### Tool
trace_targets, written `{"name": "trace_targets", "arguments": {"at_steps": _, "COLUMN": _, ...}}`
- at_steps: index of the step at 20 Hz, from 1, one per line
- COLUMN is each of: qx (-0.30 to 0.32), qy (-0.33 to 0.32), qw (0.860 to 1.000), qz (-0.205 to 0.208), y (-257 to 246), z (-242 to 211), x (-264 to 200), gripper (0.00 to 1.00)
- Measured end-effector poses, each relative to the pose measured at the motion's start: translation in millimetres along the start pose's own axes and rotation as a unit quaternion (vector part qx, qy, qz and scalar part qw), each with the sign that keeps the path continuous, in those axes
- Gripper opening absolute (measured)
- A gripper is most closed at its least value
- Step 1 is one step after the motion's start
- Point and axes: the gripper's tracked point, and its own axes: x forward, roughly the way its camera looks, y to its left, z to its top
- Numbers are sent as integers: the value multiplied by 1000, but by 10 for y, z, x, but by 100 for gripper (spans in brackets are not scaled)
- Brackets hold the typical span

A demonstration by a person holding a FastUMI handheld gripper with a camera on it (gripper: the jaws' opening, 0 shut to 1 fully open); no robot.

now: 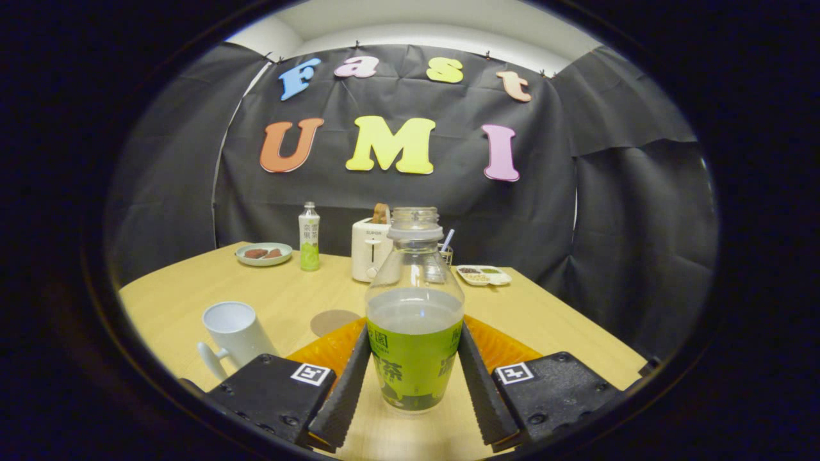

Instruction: Take the bottle from table, then pour the juice into the cup, finally place the bottle on the coaster

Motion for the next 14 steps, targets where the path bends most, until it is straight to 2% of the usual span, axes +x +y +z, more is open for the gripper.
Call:
{"name": "trace_targets", "arguments": {"at_steps": 6, "qx": -88, "qy": -15, "qw": 995, "qz": -45, "y": -163, "z": 329, "x": -154, "gripper": 79}}
{"name": "trace_targets", "arguments": {"at_steps": 11, "qx": -179, "qy": -38, "qw": 980, "qz": -82, "y": -149, "z": 516, "x": -262, "gripper": 79}}
{"name": "trace_targets", "arguments": {"at_steps": 14, "qx": -225, "qy": -37, "qw": 970, "qz": -85, "y": -28, "z": 527, "x": -260, "gripper": 79}}
